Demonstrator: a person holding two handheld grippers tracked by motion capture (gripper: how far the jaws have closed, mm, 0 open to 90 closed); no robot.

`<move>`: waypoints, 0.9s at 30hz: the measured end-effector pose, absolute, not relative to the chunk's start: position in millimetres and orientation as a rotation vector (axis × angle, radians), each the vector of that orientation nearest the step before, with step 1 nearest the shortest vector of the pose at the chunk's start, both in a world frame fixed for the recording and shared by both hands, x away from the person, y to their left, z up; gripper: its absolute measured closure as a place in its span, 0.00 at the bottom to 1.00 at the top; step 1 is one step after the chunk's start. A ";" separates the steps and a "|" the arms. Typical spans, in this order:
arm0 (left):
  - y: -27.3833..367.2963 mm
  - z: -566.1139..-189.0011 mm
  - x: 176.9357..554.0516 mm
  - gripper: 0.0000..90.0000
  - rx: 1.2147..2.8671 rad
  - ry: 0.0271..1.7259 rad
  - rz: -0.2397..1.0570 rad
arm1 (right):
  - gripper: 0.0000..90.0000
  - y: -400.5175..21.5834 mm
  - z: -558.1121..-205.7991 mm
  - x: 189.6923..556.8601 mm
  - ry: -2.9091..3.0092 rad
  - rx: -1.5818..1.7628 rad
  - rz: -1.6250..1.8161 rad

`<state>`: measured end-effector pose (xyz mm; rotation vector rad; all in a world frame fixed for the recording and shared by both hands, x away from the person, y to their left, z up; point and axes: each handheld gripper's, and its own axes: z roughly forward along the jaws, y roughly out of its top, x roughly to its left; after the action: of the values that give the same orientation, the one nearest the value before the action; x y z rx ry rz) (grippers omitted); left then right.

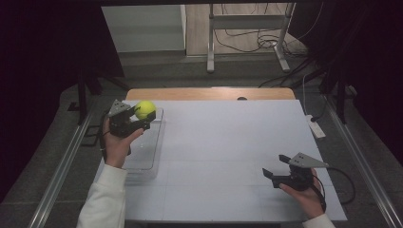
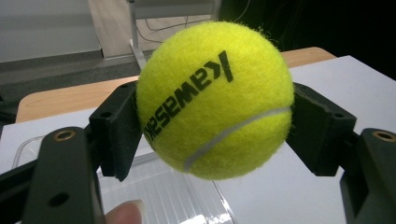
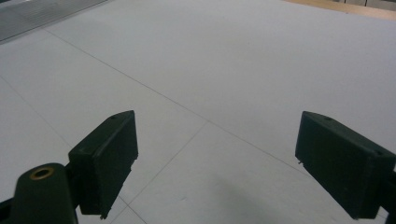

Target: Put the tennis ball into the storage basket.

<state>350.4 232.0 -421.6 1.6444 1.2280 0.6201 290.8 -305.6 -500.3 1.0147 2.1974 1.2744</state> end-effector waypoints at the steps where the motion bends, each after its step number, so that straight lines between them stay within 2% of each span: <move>1: 232.6 -422.1 350.7 0.30 1.644 1.233 0.625 | 0.15 -305.7 -500.4 291.0 2.197 1.014 1.274; 27: 245.0 -433.7 359.5 0.30 1.639 1.293 0.636 | 0.15 -305.7 -500.4 290.9 2.198 1.014 1.277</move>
<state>359.5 245.0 -433.7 1.6388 1.2930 0.6365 290.9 -305.7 -500.4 1.0143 2.1981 1.2771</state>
